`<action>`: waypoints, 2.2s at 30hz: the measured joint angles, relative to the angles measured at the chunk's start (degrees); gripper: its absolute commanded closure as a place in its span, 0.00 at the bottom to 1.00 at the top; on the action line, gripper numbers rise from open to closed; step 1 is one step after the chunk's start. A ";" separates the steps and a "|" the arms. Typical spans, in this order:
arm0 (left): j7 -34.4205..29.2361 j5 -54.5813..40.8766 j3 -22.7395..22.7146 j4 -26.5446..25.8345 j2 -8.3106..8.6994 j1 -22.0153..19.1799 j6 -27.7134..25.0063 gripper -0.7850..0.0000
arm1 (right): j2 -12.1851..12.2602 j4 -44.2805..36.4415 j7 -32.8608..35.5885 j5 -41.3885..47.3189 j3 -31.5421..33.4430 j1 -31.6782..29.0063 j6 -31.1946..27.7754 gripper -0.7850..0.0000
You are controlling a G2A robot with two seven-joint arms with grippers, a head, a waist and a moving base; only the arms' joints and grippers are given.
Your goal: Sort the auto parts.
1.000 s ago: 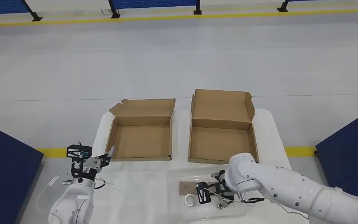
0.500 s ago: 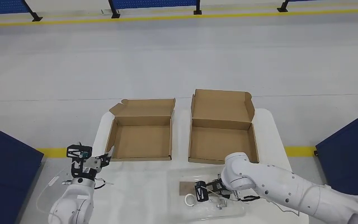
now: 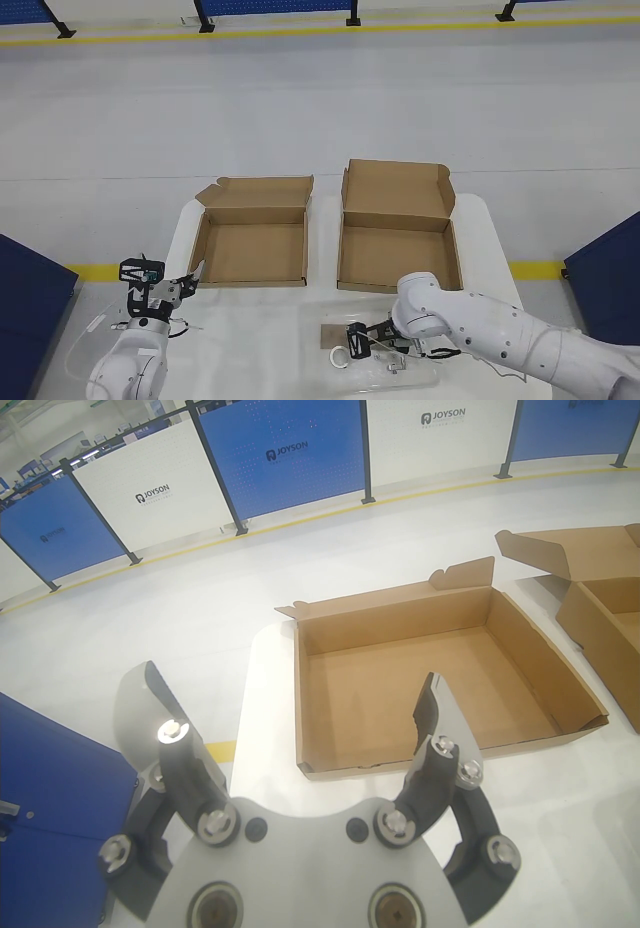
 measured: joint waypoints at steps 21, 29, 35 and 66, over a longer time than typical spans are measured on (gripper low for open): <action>0.00 0.00 0.00 0.00 0.00 0.00 0.00 0.00 | -1.47 2.49 0.78 -0.67 -0.27 -0.26 0.78 1.00; 0.00 0.00 0.00 0.00 0.00 0.00 0.00 0.00 | -1.16 0.73 1.79 -0.40 0.48 -0.38 1.80 1.00; 0.00 0.00 0.00 0.00 0.00 0.00 0.00 0.00 | 0.74 -4.19 3.32 1.46 2.03 -0.40 3.32 1.00; 0.00 0.00 0.00 0.00 0.00 0.00 0.00 0.00 | 15.62 -2.95 -15.80 27.51 14.93 -2.23 -15.81 1.00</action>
